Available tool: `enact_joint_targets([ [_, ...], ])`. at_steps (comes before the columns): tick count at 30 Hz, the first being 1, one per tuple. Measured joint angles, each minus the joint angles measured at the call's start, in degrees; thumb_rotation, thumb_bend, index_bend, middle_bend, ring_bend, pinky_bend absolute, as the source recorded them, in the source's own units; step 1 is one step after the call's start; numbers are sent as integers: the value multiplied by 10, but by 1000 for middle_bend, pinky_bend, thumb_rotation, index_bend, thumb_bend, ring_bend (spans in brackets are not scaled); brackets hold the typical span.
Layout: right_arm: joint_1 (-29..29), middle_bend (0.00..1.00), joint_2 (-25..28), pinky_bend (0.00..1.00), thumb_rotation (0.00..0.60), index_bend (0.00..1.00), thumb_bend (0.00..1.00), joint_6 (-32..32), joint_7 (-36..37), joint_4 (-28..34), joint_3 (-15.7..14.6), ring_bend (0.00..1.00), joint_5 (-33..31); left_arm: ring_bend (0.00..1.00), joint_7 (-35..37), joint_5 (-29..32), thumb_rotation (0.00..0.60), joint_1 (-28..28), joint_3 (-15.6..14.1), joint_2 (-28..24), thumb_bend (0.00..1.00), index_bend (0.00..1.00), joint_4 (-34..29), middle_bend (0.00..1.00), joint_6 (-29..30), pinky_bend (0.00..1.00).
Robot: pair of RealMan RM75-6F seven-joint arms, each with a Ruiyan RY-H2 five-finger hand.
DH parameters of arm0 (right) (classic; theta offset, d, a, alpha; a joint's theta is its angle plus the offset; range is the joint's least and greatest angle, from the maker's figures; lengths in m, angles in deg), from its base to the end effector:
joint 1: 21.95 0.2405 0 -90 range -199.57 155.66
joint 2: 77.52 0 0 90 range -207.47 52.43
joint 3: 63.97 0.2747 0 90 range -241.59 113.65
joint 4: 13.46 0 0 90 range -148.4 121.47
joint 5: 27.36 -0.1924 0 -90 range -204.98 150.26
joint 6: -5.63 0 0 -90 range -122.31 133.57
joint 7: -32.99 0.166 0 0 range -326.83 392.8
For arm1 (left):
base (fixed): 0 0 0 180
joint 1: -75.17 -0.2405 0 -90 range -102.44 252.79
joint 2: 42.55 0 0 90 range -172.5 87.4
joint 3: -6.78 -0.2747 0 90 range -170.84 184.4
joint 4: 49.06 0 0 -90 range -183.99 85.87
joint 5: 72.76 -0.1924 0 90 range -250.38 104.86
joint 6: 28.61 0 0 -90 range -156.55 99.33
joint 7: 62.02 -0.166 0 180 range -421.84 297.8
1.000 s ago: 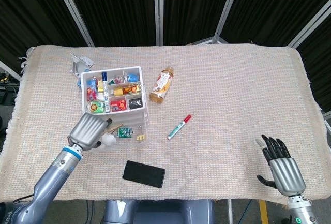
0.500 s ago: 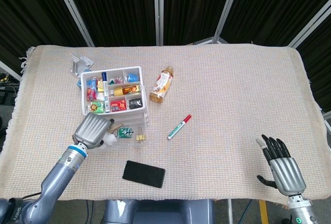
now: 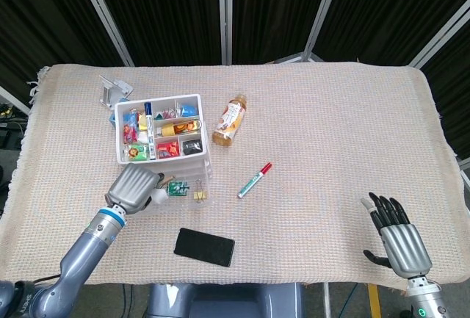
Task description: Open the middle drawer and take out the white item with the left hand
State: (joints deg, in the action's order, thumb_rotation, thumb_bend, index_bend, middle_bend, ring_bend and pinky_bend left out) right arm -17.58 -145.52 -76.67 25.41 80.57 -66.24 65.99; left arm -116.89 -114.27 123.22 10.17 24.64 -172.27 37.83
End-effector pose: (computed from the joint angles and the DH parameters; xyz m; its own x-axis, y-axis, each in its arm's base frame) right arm -0.3014 -0.1791 0.1304 0.4448 -0.1305 0.8861 -0.8926 -0.1464 0.4265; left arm -0.1242 0.3134 0.0779 0.7305 0.2726 0.6262 0.6772 -0.4083 -0.6122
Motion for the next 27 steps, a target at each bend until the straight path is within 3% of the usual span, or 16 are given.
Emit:
enact_joint_targets([
  [13,0,0,2,0,600,0,19,-1,3,1,0,0,0,1000,58,-56,600,-12,-6,-27,606,556,-12,1000,11,888],
  [27,-1,0,4,0,600,0,20,-4,7,2,2,0,-2,1000,124,-173,600,-61,-10,-120,607,573,-88,1000,49,888],
])
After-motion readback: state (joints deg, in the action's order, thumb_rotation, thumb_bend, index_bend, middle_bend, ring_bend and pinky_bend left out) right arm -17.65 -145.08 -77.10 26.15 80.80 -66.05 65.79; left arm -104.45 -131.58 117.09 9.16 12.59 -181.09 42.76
